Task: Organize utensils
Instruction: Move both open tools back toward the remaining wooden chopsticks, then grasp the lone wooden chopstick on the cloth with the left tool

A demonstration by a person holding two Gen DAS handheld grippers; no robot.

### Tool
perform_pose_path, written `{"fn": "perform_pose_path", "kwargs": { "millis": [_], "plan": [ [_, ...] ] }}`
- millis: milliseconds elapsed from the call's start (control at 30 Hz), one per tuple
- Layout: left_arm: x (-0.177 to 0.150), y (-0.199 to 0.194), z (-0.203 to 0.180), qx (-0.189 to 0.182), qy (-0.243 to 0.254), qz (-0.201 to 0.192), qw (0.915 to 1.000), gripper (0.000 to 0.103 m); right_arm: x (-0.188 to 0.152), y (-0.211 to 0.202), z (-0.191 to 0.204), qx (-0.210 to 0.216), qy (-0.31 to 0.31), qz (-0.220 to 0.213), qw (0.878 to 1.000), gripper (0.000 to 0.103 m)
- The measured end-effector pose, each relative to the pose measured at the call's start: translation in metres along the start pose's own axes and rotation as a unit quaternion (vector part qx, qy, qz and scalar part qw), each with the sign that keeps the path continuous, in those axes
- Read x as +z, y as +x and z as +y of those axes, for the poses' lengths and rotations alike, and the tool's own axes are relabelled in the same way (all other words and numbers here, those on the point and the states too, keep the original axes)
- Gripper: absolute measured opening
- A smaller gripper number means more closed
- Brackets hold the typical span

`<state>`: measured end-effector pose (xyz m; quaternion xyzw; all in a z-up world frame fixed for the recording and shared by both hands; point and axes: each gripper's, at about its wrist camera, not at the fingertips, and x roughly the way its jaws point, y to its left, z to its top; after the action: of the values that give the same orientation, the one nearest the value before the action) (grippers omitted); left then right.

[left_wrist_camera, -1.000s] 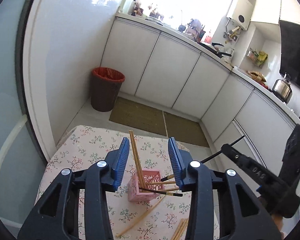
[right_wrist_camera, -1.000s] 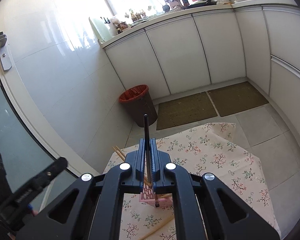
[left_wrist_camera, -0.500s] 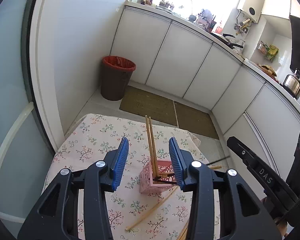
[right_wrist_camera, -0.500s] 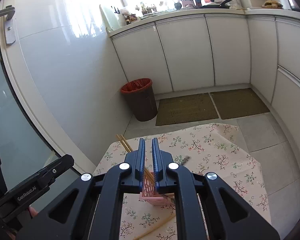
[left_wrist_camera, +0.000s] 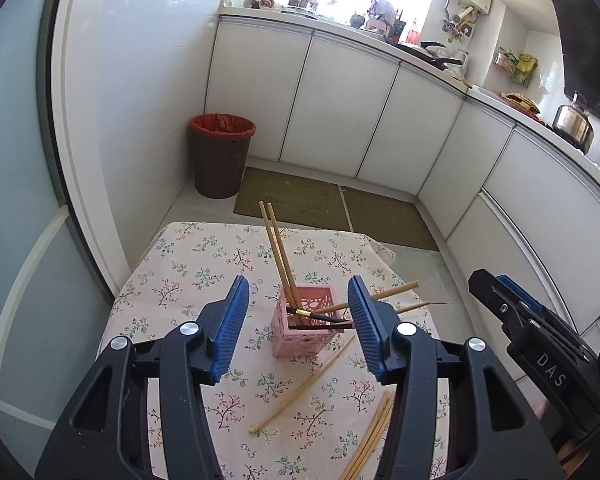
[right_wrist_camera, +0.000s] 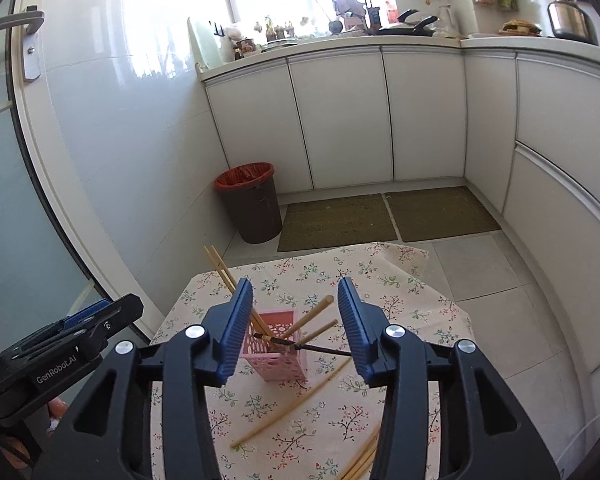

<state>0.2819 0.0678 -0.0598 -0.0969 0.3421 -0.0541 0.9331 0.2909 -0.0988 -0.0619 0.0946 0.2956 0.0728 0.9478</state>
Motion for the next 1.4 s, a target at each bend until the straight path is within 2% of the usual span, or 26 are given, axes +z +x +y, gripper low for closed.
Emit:
{"fn": "perform_pose_path", "kwargs": {
  "millis": [167,267,333,400,500,567,600,667,733,867,1033,1200,1300,1400],
  "plan": [
    [-0.008,-0.009,-0.009,0.002,0.009,-0.004,1.0,0.062,-0.011,-0.012,-0.005,-0.018,-0.002,-0.004,1.0,0.054],
    [-0.012,-0.013,-0.013,0.004,0.014,-0.008,0.9999,0.069,-0.017,-0.021,-0.012,-0.024,0.012,-0.012,1.0,0.069],
    [-0.015,-0.014,-0.017,0.005,0.019,-0.005,0.9998,0.07,-0.02,-0.027,-0.017,-0.029,0.02,-0.018,0.999,0.072],
    [-0.018,-0.014,-0.02,0.007,0.024,-0.003,0.9997,0.072,-0.023,-0.031,-0.022,-0.035,0.027,-0.022,0.999,0.08],
    [-0.022,-0.014,-0.023,0.009,0.031,-0.001,0.9995,0.081,-0.029,-0.038,-0.031,-0.039,0.04,-0.024,0.998,0.088],
    [-0.025,-0.013,-0.025,0.012,0.037,0.002,0.9992,0.093,-0.035,-0.042,-0.039,-0.043,0.05,-0.025,0.998,0.091],
    [-0.027,-0.012,-0.025,0.016,0.038,0.002,0.9991,0.094,-0.038,-0.043,-0.043,-0.045,0.055,-0.024,0.997,0.092],
    [-0.031,-0.007,-0.024,0.02,0.039,0.011,0.999,0.096,-0.047,-0.046,-0.055,-0.046,0.068,-0.017,0.996,0.094],
    [-0.035,0.007,-0.022,0.02,0.044,0.041,0.998,0.096,-0.057,-0.048,-0.068,-0.049,0.086,-0.007,0.995,0.095],
    [-0.051,0.038,-0.017,0.033,0.055,0.101,0.9928,0.096,-0.077,-0.042,-0.097,-0.055,0.13,0.033,0.989,0.095],
    [-0.076,0.078,-0.01,0.04,0.087,0.175,0.9799,0.096,-0.101,-0.027,-0.127,-0.061,0.18,0.086,0.978,0.095],
    [-0.099,0.1,-0.007,0.049,0.115,0.219,0.9676,0.096,-0.126,-0.006,-0.146,-0.075,0.204,0.143,0.965,0.095],
    [-0.11,0.107,-0.009,0.05,0.132,0.238,0.9611,0.096,-0.148,0.017,-0.158,-0.088,0.221,0.2,0.95,0.095],
    [-0.12,0.108,-0.018,0.022,0.154,0.248,0.9562,0.094,-0.169,0.042,-0.171,-0.083,0.251,0.249,0.932,0.095]
  ]
}}
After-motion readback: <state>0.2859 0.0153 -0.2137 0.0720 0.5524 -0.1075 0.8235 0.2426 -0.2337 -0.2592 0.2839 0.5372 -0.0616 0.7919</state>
